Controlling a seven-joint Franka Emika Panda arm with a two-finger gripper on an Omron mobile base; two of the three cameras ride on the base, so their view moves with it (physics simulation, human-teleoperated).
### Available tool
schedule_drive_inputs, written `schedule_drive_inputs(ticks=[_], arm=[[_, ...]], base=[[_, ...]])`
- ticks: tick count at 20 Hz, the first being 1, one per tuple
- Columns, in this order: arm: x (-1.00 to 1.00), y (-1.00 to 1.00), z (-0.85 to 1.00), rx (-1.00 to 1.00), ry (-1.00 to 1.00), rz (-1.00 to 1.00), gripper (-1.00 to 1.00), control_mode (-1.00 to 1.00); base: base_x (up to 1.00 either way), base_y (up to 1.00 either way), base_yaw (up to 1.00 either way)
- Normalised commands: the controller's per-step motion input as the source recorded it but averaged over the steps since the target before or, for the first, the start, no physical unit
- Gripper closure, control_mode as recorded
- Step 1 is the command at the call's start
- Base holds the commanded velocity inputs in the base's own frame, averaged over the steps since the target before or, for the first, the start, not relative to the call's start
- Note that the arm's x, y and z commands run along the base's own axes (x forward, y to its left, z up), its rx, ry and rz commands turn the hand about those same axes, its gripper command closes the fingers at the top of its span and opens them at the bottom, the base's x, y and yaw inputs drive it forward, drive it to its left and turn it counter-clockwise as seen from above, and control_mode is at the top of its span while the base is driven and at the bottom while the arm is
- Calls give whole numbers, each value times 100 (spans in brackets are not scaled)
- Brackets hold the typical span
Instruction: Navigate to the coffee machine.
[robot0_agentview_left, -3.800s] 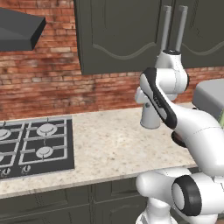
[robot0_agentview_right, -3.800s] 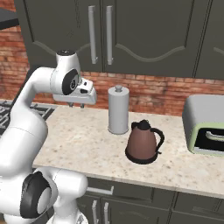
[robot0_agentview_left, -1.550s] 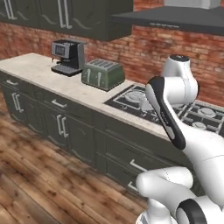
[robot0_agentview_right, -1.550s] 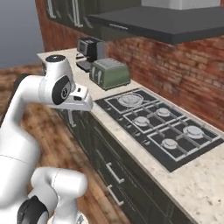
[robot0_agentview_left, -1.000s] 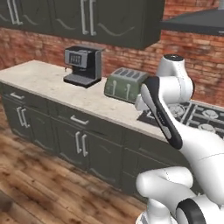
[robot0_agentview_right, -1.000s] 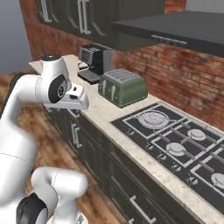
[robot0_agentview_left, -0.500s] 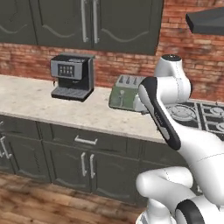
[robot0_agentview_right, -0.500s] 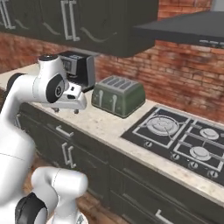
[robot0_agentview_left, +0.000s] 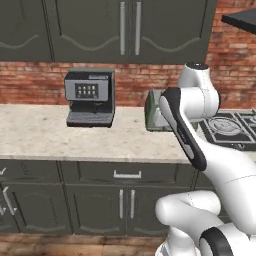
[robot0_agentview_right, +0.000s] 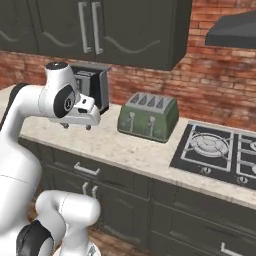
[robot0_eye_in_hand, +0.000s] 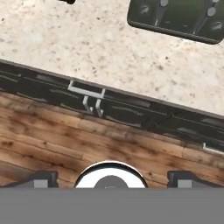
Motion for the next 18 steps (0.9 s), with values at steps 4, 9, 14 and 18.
schedule_drive_inputs(ticks=[4,9,14,18], arm=[[0,0,0,0,0,0,-100,100],[0,0,0,0,0,0,-100,100],[0,0,0,0,0,0,-100,100],[0,0,0,0,0,0,-100,100]], base=[[13,100,-38],[10,92,-33],[31,70,-29],[44,25,-17]])
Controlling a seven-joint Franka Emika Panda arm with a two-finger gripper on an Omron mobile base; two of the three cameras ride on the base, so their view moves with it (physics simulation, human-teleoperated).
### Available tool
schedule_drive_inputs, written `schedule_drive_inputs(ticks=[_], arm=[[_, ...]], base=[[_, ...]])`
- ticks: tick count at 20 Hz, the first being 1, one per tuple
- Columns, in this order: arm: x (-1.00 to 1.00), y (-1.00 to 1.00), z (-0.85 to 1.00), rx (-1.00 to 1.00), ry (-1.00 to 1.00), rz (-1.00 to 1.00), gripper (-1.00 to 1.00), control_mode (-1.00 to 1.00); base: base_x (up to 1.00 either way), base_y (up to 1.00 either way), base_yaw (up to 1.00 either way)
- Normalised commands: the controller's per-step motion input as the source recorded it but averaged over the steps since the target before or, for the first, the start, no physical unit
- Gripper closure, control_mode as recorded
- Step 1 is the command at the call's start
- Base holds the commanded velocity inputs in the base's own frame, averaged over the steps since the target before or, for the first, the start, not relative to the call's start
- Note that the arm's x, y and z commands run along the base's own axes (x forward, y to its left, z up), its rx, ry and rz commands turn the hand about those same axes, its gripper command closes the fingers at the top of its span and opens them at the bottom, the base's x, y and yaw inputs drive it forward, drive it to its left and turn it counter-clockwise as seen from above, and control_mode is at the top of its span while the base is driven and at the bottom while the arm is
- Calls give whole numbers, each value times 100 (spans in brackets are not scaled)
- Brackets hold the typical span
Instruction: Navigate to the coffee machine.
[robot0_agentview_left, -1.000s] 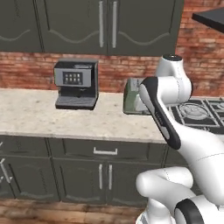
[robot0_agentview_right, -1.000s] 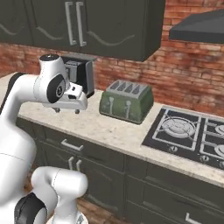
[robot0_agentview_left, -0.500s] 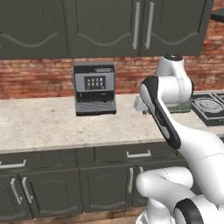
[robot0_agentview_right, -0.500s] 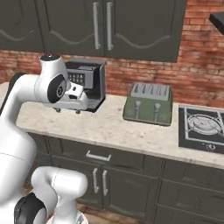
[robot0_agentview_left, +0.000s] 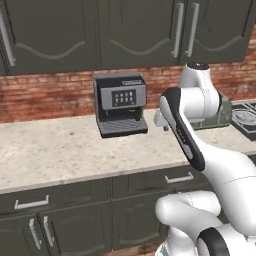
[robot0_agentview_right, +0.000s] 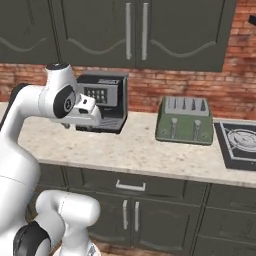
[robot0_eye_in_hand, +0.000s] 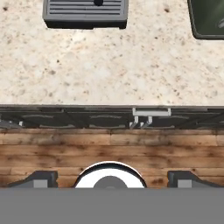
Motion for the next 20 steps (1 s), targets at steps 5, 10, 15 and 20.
schedule_drive_inputs(ticks=[5,10,15,20], arm=[[0,0,0,0,0,0,-100,100],[0,0,0,0,0,0,-100,100],[0,0,0,0,0,0,-100,100],[0,0,0,0,0,0,-100,100]], base=[[61,2,-10],[29,30,-3],[1,38,0],[0,5,0]])
